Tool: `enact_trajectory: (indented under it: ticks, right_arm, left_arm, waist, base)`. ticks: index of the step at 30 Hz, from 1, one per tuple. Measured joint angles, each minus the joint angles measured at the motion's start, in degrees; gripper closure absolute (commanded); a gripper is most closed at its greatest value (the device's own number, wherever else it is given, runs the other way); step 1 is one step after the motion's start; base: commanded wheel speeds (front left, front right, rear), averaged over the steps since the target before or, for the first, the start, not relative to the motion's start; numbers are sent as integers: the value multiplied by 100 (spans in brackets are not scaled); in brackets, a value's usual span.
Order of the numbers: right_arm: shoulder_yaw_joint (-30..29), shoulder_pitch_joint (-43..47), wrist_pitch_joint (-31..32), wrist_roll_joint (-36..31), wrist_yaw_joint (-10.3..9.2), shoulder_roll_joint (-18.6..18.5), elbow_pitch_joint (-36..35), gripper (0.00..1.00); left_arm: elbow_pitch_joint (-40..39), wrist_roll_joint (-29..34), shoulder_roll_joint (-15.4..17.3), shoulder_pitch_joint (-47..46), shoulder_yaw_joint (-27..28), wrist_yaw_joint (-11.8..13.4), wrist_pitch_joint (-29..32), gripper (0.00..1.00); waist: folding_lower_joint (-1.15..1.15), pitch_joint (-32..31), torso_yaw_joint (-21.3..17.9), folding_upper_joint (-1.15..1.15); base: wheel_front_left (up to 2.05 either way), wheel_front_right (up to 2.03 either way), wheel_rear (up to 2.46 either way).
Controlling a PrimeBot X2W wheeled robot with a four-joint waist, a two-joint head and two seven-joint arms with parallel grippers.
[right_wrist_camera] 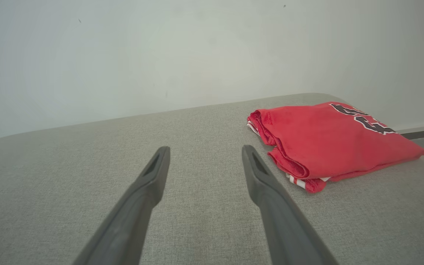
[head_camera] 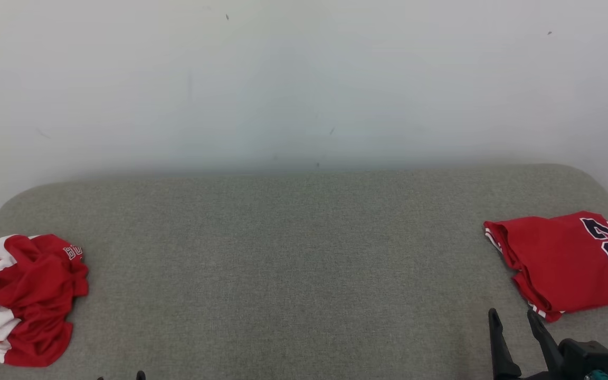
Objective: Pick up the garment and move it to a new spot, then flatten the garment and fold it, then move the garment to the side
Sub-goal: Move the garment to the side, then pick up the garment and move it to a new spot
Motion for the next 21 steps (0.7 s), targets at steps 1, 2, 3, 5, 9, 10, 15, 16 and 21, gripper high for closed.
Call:
enact_trajectory:
  ticks: [1,2,3,5,9,10,15,16,21]
  right_arm:
    - [-11,6,4,0,0,2,27,0]
    - [-52,13,20,0,0,7,55,0]
    - [-96,21,20,-15,0,8,75,0]
    - [-125,34,20,-70,0,2,99,0]
    - [-88,8,13,-71,0,7,133,0]
    - [-82,-6,12,-71,0,7,142,0]
    - [-87,-38,-8,-102,0,5,172,0]
    - [-87,-38,-8,-102,0,5,172,0]
    - [-85,-47,-57,-83,0,4,235,0]
  left_arm:
    - [30,11,5,0,-31,-1,0,0]
    - [46,13,4,0,-53,-14,0,0]
    - [56,13,4,0,-65,-24,0,0]
    - [64,12,2,-1,-79,-25,0,0]
    - [59,11,2,-16,-80,-25,0,0]
    - [52,10,3,-26,-85,-26,0,0]
    - [-11,7,26,-52,-124,-26,0,0]
    - [-11,7,26,-52,-124,-26,0,0]
    - [-49,9,56,-59,-132,-26,0,0]
  waist:
    - [0,-3,26,0]
    - [0,-4,47,0]
    - [0,-1,62,0]
    - [0,17,69,0]
    - [1,49,56,0]
    - [1,55,48,1]
    - [1,80,12,0]
    - [1,80,12,0]
    - [1,104,21,0]
  base:
    - [0,0,0]
    - [0,0,0]
    - [0,0,0]
    - [0,0,0]
    - [0,0,0]
    - [0,0,0]
    - [0,0,0]
    - [0,0,0]
    - [0,0,0]
